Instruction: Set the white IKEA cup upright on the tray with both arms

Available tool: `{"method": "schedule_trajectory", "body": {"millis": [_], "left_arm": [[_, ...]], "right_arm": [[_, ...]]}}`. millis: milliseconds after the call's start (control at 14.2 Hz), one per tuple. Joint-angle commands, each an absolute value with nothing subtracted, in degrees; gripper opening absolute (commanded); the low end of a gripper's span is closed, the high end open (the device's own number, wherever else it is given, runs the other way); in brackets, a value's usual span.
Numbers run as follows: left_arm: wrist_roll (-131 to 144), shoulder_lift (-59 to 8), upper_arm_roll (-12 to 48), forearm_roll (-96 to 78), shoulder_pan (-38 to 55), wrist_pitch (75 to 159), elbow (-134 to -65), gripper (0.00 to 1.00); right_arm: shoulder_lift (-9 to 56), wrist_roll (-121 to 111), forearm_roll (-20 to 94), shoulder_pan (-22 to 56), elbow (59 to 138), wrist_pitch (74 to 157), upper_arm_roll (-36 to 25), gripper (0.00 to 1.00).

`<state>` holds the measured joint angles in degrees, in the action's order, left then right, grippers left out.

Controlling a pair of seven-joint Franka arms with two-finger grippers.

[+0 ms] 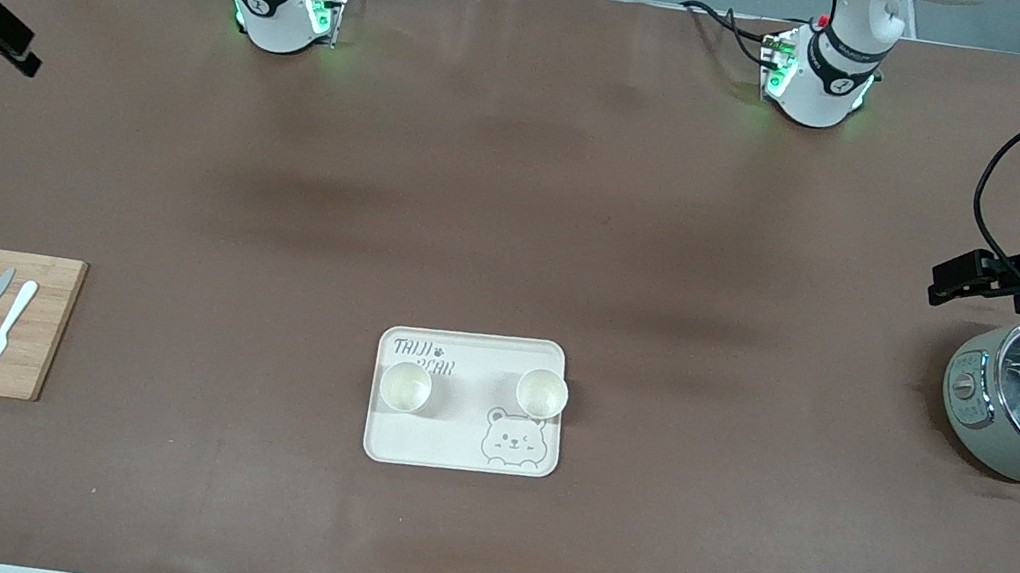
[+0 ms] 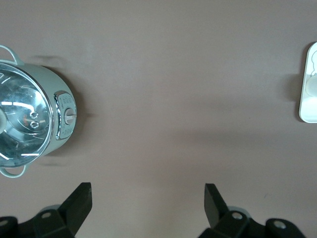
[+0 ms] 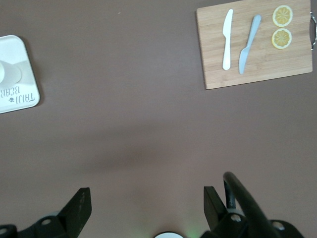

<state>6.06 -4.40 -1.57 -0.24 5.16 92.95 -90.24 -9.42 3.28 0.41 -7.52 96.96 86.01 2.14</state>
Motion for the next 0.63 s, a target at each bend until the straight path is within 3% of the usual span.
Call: {"method": "schedule_trajectory", "body": {"millis": [0, 564], "left_arm": [[3.88, -1.94, -1.49, 1.05, 5.01, 92.37, -91.06, 1.00], [3.43, -2.55, -1.58, 1.23, 5.01, 92.37, -87.10, 1.00]], "right_arm": [[-10.29, 2.72, 0.70, -8.70, 98.00, 87.27, 3.34, 1.00], [-7.82, 2.46, 0.62, -8.44, 96.07, 87.62, 3.51, 1.00]]}}
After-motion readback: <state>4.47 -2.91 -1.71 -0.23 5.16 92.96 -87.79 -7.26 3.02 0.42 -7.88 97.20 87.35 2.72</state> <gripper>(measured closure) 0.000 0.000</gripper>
